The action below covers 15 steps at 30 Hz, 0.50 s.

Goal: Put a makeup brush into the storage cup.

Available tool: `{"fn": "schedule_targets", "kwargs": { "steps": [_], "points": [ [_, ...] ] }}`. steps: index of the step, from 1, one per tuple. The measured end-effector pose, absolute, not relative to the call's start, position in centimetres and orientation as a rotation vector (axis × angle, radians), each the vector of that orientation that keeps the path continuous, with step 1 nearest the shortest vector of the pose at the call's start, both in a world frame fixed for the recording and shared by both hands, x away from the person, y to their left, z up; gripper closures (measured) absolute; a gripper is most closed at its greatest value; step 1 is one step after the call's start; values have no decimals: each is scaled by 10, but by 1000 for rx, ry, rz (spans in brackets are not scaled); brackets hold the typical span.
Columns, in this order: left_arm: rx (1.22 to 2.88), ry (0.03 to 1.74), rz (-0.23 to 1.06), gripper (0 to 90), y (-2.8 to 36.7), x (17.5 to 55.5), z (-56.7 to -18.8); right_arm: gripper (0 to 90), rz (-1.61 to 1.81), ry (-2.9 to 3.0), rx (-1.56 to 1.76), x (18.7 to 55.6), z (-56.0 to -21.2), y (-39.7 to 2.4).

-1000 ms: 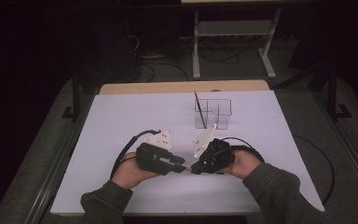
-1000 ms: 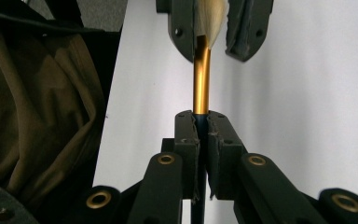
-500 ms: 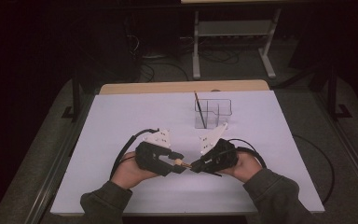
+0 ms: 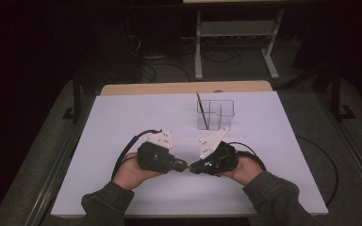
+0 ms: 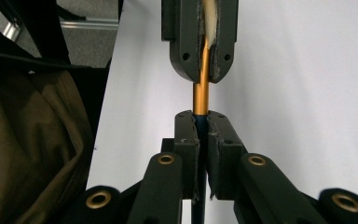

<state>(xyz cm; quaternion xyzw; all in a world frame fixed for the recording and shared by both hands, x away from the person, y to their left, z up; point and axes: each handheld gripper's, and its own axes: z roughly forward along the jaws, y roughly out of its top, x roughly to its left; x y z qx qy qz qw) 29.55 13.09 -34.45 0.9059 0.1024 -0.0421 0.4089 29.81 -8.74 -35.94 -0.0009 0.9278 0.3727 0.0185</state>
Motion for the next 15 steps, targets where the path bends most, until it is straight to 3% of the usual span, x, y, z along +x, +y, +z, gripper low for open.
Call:
{"fn": "schedule_targets", "kwargs": {
  "steps": [6, 10, 15],
  "points": [
    [2305, 258, -114, 841, 129, 295, -342, 809, 1093, 2903, -10, 296, -357, -82],
    [2331, 247, -93, 841, 126, 293, -338, 752, 1004, 2929, -20, 294, -353, -76],
    [2348, 229, -89, 841, 124, 292, -336, 803, 949, 2944, -35, 293, -350, -69]
  ]
}}
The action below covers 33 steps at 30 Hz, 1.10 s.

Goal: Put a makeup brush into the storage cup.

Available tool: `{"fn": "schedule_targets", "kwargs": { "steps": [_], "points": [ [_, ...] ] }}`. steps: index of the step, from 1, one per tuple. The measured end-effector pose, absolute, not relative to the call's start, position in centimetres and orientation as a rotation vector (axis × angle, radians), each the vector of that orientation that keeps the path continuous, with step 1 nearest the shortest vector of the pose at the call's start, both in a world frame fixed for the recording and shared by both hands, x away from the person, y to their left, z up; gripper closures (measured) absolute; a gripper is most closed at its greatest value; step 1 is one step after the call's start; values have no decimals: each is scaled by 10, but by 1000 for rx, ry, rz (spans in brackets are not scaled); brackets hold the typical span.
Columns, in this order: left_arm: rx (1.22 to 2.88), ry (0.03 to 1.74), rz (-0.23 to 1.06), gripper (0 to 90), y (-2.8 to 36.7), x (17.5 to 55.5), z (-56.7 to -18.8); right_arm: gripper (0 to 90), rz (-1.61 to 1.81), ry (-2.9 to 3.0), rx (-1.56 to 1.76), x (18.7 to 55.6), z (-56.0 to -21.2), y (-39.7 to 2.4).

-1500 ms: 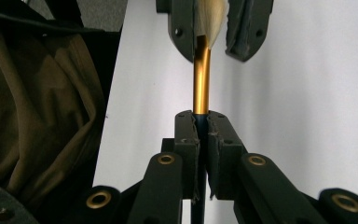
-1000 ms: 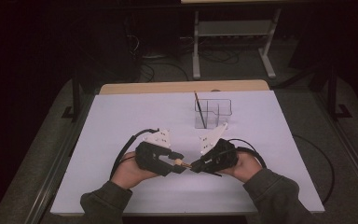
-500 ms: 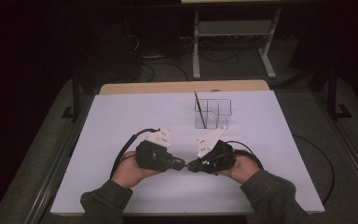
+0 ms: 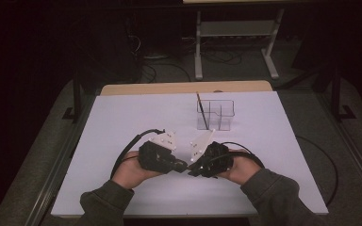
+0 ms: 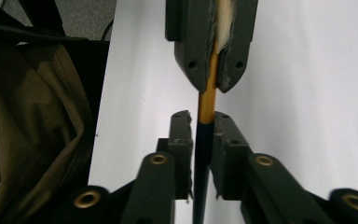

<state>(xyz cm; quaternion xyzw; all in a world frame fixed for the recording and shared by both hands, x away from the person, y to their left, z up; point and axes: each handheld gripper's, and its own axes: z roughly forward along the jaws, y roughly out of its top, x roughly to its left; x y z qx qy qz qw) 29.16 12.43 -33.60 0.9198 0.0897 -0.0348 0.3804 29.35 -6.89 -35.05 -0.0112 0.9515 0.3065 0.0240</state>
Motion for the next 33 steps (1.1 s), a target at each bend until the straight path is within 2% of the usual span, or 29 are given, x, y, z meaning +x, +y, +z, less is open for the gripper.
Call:
{"fn": "schedule_targets", "kwargs": {
  "steps": [5, 6, 11, 15, 33],
  "points": [
    [2359, 226, -70, 824, 124, 291, -337, 823, 966, 2980, -30, 297, -354, -68],
    [2356, 232, -69, 782, 125, 291, -337, 823, 989, 2988, -20, 297, -356, -69],
    [2327, 262, -46, 700, 133, 293, -334, 824, 1045, 2988, 20, 301, -361, -75],
    [2309, 295, -33, 667, 142, 293, -333, 824, 1111, 2970, 62, 305, -362, -83],
    [2256, 404, 15, 593, 179, 288, -349, 824, 1288, 2879, 259, 324, -353, -114]
  ]
}}
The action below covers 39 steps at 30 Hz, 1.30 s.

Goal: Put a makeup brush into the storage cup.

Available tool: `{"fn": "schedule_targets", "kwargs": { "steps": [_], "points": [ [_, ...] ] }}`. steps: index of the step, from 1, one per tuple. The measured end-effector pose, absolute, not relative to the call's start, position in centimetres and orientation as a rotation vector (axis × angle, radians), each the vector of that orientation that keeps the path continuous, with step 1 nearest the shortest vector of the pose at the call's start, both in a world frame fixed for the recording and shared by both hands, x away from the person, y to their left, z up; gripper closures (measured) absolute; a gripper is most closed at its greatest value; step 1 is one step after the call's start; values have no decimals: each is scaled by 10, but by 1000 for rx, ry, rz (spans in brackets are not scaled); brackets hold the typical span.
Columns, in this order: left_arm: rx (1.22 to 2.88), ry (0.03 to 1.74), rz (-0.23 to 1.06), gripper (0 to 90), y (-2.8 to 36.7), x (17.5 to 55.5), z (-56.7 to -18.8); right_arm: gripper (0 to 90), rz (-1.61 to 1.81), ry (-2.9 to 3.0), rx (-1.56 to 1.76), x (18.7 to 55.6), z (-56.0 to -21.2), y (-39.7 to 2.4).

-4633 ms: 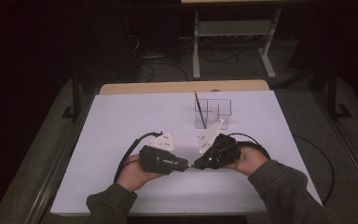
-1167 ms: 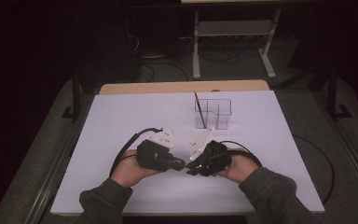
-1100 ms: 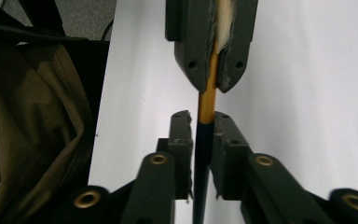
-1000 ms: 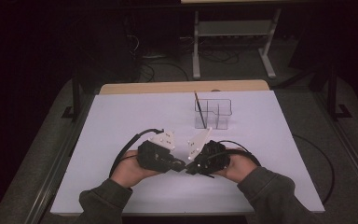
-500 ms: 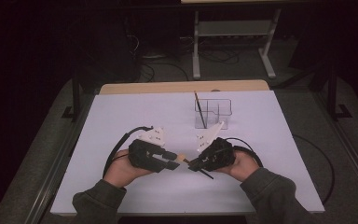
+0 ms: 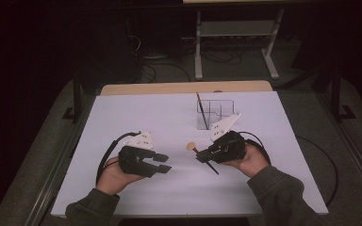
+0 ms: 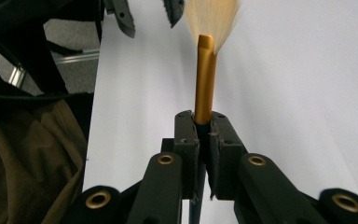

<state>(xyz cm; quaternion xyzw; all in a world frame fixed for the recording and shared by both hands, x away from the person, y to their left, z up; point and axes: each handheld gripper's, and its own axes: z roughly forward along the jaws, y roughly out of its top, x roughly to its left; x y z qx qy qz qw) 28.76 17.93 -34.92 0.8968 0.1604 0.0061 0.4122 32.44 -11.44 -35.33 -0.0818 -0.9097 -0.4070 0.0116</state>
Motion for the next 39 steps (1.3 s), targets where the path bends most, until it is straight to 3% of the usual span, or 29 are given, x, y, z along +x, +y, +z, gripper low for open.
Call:
{"fn": "schedule_targets", "kwargs": {
  "steps": [39],
  "points": [
    [2237, 536, 99, 451, 215, 279, -378, 825, -1296, -2831, -418, 345, -345, -140]
  ]
}}
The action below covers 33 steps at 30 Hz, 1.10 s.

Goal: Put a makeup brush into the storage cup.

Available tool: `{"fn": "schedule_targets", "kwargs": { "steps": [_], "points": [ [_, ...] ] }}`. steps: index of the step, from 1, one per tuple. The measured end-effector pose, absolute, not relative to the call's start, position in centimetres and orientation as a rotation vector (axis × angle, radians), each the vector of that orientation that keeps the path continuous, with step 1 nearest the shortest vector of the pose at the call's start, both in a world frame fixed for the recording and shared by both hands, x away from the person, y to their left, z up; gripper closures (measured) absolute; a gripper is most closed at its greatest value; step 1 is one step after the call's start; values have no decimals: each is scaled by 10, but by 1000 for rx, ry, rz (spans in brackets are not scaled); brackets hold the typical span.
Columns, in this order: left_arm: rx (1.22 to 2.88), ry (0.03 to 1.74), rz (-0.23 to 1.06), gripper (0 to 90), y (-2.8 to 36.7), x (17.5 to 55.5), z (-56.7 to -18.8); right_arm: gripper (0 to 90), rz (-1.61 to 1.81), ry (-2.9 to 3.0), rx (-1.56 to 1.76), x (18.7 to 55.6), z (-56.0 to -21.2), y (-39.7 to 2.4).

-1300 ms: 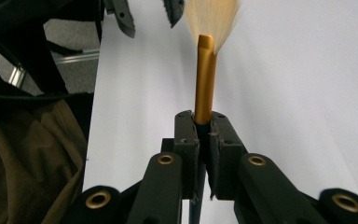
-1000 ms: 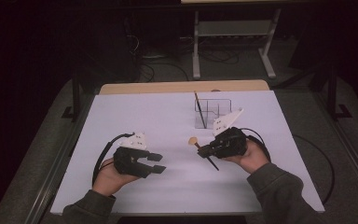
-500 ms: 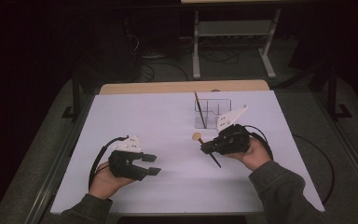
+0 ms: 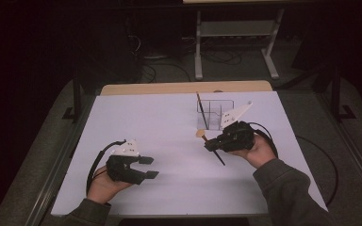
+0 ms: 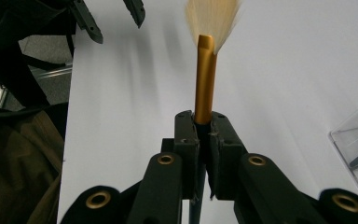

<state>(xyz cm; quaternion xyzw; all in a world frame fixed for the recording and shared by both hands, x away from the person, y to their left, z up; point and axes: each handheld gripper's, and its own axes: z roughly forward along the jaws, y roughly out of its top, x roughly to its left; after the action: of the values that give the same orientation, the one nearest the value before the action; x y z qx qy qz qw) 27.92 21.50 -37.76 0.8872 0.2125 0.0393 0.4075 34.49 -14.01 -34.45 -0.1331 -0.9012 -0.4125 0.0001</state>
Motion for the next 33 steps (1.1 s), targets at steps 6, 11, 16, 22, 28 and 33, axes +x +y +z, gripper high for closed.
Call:
{"fn": "schedule_targets", "kwargs": {
  "steps": [6, 11, 16, 22, 28, 33],
  "points": [
    [2231, 541, 108, 442, 218, 278, -378, 825, -1295, -2840, -420, 347, -340, -139],
    [2230, 549, 115, 432, 219, 278, -379, 825, -1297, -2844, -426, 348, -338, -139],
    [2227, 547, 122, 426, 221, 277, -379, 825, -1298, -2838, -436, 349, -337, -139],
    [2226, 547, 123, 421, 222, 277, -378, 825, -1307, -2848, -437, 350, -335, -139],
    [2224, 549, 128, 416, 223, 276, -378, 825, -1312, -2855, -435, 352, -333, -140],
    [2222, 551, 129, 413, 224, 276, -378, 825, -1314, -2851, -441, 353, -333, -140]
  ]
}}
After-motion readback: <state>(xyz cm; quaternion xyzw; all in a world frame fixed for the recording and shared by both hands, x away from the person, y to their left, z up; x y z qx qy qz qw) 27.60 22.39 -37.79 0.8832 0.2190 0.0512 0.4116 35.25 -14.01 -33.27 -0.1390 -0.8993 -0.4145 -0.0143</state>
